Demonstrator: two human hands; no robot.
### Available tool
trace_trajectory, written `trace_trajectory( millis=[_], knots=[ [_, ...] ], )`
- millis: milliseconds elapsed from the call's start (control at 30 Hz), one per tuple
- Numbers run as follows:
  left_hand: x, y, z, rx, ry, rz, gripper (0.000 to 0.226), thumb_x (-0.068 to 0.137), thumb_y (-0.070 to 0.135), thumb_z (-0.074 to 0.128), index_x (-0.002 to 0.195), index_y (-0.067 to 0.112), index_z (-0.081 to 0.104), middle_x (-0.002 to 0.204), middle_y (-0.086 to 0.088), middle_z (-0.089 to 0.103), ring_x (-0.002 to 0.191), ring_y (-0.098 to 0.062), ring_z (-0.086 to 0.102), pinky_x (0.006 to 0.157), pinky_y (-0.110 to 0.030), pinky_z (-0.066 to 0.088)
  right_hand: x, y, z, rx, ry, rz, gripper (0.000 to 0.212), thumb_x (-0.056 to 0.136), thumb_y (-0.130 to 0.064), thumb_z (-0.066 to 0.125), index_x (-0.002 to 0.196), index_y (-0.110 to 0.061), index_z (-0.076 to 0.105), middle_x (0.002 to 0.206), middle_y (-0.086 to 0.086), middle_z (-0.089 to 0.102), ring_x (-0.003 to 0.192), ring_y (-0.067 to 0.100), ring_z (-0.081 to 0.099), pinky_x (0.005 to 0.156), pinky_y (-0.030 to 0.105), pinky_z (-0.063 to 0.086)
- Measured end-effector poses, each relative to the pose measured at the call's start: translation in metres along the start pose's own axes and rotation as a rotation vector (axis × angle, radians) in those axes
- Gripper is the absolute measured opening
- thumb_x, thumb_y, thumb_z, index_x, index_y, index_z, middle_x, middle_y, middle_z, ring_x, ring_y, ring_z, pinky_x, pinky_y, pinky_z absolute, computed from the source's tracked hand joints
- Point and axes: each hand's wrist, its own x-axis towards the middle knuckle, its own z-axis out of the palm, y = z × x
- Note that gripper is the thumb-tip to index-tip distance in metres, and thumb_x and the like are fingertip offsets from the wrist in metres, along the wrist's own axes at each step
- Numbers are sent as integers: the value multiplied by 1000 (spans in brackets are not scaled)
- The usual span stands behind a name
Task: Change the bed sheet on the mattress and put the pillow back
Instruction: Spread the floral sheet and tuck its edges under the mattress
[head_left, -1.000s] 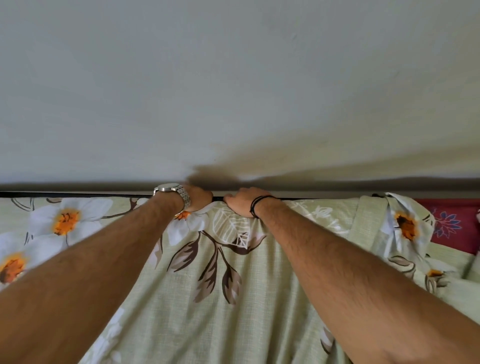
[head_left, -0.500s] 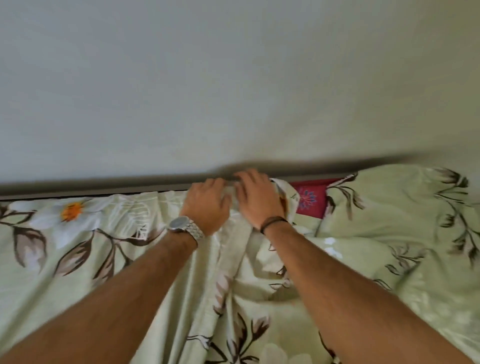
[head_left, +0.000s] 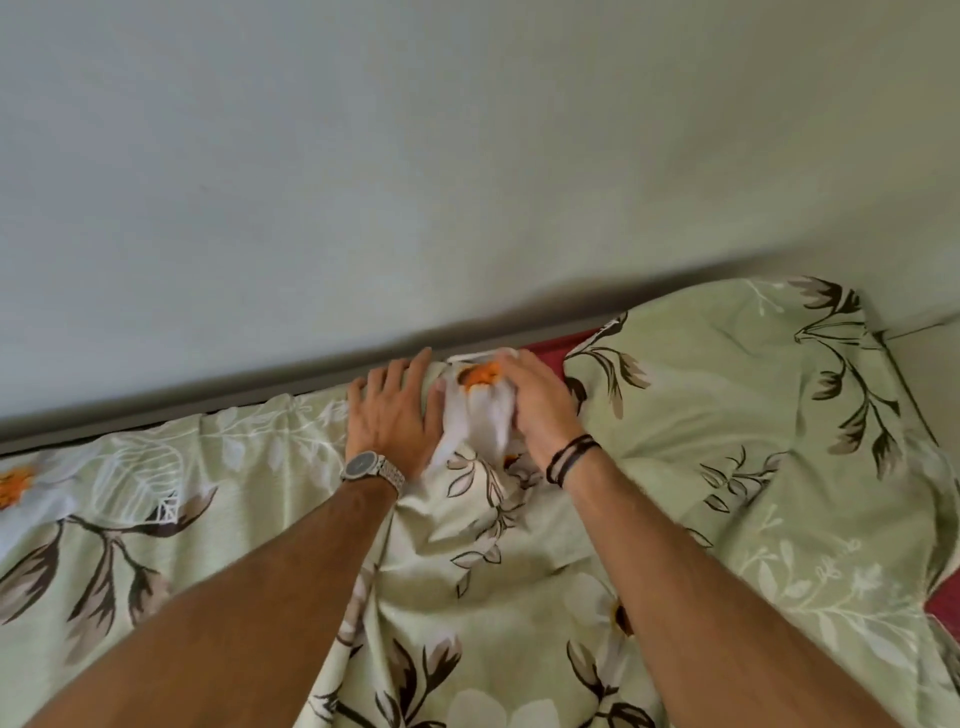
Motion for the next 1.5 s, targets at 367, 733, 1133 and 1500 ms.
trace_trajectory(
  millis=[367, 733, 1133, 1500],
  knots=[
    [1, 8, 4, 83, -16, -63, 61, 103, 56, 26, 155, 25, 33, 142, -3, 55, 124, -26, 53, 106, -47, 40, 7, -116, -134, -1476, -300, 502, 53, 76, -61, 82, 108, -20, 71, 86, 1, 70, 64, 12, 66, 58, 24, 51],
    [3, 11, 7, 145, 7, -88, 58, 104, 53, 27, 152, 22, 37, 134, -5, 59, 117, -26, 56, 101, -46, 43, 52, -88, -140, -1084, -63, 17, 49, 88, -65, 65, 117, -27, 59, 106, -4, 66, 93, 15, 63, 83, 36, 52],
    [15, 117, 21, 60, 92, -166, 42, 97, 30, 46, 135, 12, 50, 136, -13, 50, 129, -33, 45, 123, -55, 21, 60, -16, -155, -720, -116, -84, 50, 94, -25, 73, 136, -36, 48, 74, -2, 51, 65, 8, 52, 72, 28, 48],
    [17, 148, 44, 96, -28, 126, 59, 103, 40, 36, 158, 18, 34, 158, -6, 38, 147, -25, 33, 125, -46, 17, 62, -21, -176, -66, -48, 14, 23, 95, -6, 62, 110, -19, 73, 82, 4, 67, 81, 21, 63, 79, 40, 51]
  ],
)
